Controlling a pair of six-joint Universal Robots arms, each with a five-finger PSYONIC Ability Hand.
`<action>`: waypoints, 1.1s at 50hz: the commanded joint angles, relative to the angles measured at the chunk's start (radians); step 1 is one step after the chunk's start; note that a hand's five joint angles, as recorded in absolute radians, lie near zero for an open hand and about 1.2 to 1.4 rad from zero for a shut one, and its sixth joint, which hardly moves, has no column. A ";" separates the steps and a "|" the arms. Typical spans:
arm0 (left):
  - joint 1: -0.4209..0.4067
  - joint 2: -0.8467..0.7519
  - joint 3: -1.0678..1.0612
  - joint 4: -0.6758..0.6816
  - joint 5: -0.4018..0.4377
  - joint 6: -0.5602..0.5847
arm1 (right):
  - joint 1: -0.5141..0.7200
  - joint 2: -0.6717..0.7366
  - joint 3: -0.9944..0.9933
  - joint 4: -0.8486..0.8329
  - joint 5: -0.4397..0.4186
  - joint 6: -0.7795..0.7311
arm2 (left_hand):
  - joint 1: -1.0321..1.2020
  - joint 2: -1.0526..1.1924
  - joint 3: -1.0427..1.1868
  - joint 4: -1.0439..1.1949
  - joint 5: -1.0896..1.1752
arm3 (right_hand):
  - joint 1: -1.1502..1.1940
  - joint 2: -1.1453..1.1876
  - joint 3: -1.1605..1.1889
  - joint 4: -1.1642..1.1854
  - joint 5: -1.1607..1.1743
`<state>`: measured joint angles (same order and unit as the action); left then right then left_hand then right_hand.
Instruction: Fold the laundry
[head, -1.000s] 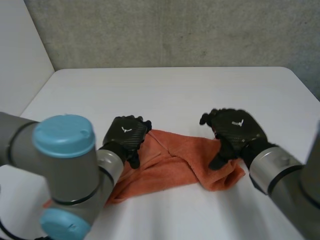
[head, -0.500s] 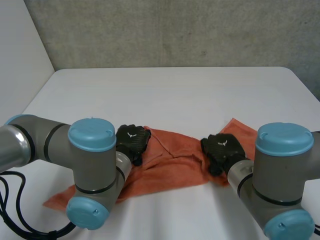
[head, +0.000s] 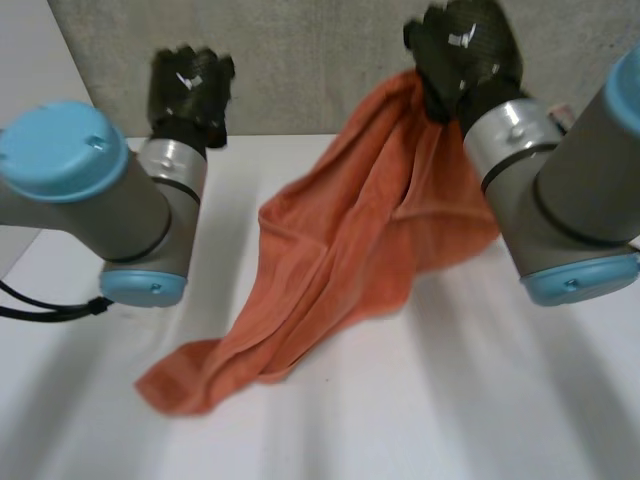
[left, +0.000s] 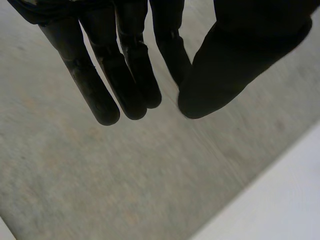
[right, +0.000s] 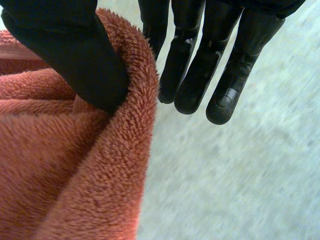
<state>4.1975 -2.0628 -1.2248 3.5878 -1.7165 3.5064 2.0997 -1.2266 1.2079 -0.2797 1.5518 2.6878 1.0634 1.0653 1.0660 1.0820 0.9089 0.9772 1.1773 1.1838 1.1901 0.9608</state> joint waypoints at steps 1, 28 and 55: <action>-0.010 0.102 -0.137 -0.015 0.009 -0.187 | 0.011 -0.125 0.073 0.059 -0.009 0.007 | -0.540 -0.542 -0.543 -0.559 -0.560 | 0.419 0.219 0.213 0.206 0.261; -0.013 -0.106 -0.124 -0.158 0.361 -0.543 | 0.034 -0.459 0.427 0.096 -0.070 0.006 | -0.753 -0.755 -0.756 -0.772 -0.773 | 0.419 0.219 0.213 0.206 0.261; -0.050 -0.252 -0.050 -0.118 0.519 -0.563 | 0.037 -0.639 0.630 0.096 -0.182 0.010 | -0.364 -0.366 -0.367 -0.383 -0.384 | 0.419 0.219 0.213 0.206 0.261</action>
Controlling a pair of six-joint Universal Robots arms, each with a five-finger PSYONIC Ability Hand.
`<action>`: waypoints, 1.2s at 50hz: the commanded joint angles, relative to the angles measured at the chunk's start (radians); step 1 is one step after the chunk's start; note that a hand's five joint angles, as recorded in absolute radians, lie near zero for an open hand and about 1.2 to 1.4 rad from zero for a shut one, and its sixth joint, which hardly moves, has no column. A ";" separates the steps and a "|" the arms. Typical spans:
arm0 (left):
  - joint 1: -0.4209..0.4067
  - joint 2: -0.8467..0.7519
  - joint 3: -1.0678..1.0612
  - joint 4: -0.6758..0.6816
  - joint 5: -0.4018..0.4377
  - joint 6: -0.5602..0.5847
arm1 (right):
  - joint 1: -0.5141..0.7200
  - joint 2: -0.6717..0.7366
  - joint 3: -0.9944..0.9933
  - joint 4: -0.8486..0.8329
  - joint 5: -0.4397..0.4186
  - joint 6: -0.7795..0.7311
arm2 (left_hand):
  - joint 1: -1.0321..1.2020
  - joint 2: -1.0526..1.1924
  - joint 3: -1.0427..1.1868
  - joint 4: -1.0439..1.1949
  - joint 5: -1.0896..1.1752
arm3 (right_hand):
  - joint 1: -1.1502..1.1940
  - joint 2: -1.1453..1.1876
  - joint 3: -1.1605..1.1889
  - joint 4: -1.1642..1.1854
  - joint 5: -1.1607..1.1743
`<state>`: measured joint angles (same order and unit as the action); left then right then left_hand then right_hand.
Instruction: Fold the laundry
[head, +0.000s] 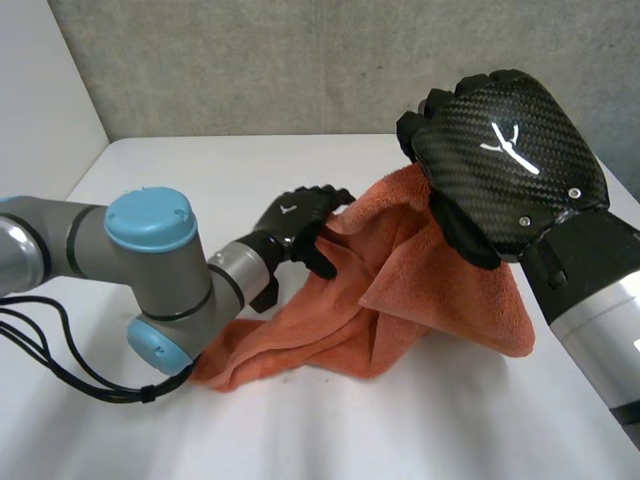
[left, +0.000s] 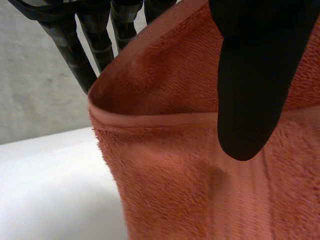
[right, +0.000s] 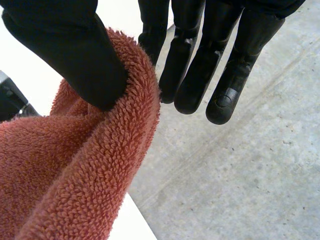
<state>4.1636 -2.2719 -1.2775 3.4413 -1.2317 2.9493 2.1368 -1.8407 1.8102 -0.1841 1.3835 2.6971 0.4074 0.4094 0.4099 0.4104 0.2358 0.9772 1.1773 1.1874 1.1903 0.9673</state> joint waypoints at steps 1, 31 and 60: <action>-0.016 -0.043 0.003 0.029 0.034 -0.006 | -0.002 -0.028 0.034 0.000 -0.014 0.003 | 0.293 0.291 0.291 0.290 0.291 | 0.419 0.219 0.209 0.206 0.254; 0.059 0.087 0.093 0.277 -0.324 0.433 | -0.179 0.578 -0.468 0.038 0.009 -0.042 | 0.989 0.987 0.986 0.986 0.986 | 0.419 0.219 0.209 0.206 0.254; 0.096 0.305 -0.407 0.328 -0.296 0.488 | -0.192 0.561 -0.184 0.018 -0.081 0.036 | 0.989 0.987 0.986 0.986 0.986 | 0.419 0.219 0.209 0.206 0.254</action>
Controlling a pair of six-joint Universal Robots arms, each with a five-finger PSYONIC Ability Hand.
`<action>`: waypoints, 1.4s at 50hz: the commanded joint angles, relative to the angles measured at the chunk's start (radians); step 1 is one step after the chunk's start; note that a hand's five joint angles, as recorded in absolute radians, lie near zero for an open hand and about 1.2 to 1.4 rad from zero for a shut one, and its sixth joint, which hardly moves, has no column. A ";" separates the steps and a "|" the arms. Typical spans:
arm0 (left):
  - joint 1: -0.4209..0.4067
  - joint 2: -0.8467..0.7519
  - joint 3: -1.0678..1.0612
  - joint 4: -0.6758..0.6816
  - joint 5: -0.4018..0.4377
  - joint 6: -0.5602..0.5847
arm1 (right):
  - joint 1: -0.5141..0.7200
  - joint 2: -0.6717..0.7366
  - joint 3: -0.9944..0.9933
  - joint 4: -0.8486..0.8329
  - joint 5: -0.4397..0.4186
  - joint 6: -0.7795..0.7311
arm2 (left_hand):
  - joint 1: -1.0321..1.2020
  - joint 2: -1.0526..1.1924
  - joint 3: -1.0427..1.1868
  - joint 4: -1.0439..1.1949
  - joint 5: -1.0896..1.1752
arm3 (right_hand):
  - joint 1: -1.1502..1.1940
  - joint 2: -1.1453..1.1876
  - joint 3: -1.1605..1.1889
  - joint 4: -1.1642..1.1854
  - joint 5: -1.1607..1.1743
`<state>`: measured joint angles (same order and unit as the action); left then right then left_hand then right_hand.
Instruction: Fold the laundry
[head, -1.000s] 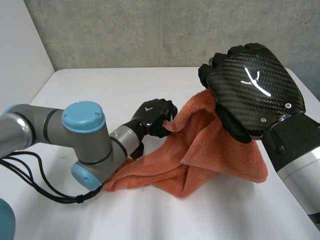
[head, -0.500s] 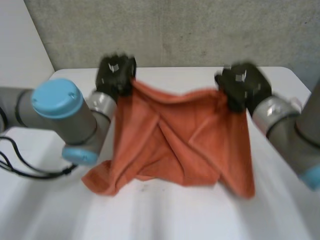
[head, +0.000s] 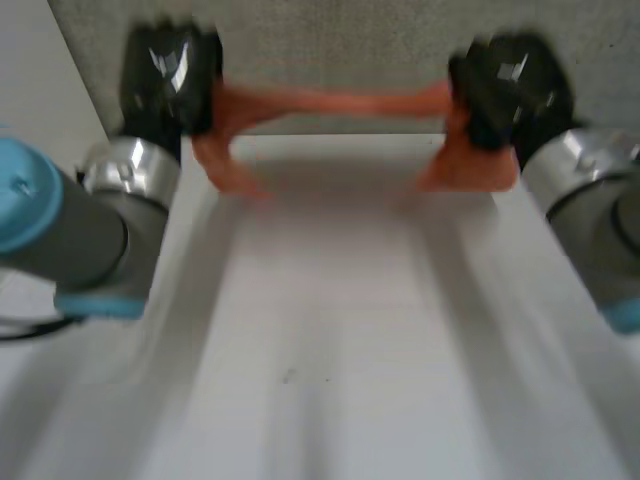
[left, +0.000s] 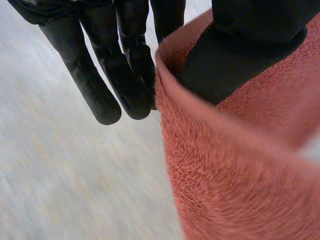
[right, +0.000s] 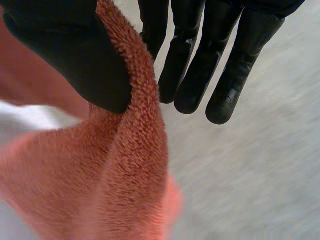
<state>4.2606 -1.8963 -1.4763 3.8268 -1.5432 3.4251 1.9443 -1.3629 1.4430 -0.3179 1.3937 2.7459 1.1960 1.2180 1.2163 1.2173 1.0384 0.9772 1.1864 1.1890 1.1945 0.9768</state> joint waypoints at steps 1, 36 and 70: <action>-0.001 -0.104 -0.232 -0.062 0.014 0.014 | 0.001 0.084 0.183 0.152 -0.091 -0.012 | 0.200 0.178 0.180 0.179 0.183 | 0.419 0.210 0.207 0.202 0.245; 0.027 -0.087 -0.288 -0.104 0.000 0.008 | -0.209 -0.240 0.608 0.194 -0.084 0.390 | 0.200 0.178 0.180 0.179 0.183 | -0.323 -0.532 -0.534 -0.540 -0.497; 0.053 -0.099 -0.279 -0.098 0.005 -0.001 | -0.078 0.070 0.580 0.074 -0.029 0.383 | 0.200 0.178 0.180 0.179 0.183 | -0.173 -0.382 -0.385 -0.390 -0.347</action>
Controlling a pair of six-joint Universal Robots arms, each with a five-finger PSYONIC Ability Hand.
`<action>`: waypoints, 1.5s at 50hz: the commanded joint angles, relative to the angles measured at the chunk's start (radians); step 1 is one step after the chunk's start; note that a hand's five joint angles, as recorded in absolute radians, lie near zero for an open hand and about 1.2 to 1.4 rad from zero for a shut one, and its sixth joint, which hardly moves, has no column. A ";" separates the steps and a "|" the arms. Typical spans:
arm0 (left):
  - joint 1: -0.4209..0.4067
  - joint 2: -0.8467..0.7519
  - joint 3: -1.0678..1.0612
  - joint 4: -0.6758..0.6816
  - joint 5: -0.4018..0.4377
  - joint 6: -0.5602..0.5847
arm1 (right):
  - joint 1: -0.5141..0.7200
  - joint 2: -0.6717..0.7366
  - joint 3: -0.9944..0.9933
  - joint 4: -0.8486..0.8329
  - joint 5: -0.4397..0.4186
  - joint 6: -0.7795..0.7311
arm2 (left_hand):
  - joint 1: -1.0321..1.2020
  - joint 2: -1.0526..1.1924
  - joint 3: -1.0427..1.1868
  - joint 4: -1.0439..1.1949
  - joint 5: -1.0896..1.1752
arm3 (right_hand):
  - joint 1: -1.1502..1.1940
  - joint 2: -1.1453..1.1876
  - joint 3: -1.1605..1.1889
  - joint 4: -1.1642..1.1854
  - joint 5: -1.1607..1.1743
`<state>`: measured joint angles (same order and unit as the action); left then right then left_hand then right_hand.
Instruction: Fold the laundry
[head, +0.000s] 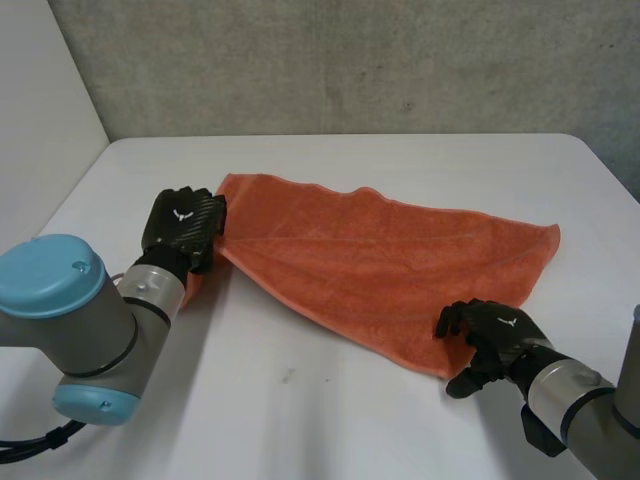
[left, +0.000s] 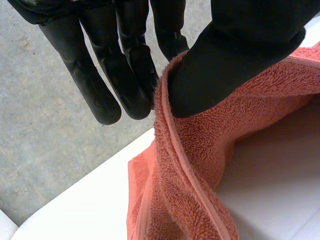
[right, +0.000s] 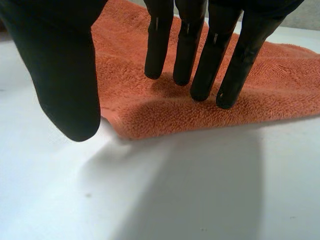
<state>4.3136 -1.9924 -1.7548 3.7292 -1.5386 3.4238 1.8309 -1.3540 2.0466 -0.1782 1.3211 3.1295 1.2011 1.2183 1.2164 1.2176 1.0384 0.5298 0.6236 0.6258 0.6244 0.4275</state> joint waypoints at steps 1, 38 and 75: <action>0.000 -0.003 0.000 0.000 0.000 0.000 | 0.036 0.061 -0.023 -0.066 0.044 0.000 | 0.195 0.178 0.180 0.179 0.183 | 0.274 0.181 0.179 0.180 0.202; 0.000 -0.006 -0.014 0.000 -0.003 0.000 | 0.030 0.061 -0.066 -0.182 0.101 -0.126 | 0.195 0.178 0.180 0.179 0.183 | 0.866 0.773 0.771 0.772 0.794; 0.000 -0.009 -0.014 -0.002 -0.002 0.000 | 0.080 0.101 -0.032 -0.113 0.027 -0.032 | 0.195 0.178 0.180 0.179 0.183 | 0.254 0.160 0.158 0.159 0.182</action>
<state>4.3127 -2.0019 -1.7688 3.7282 -1.5406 3.4250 1.9115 -1.2664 2.0164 -0.2510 1.3389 3.1004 1.2010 1.2183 1.2165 1.2177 1.0384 0.5830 0.6740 0.6663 0.6604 0.4962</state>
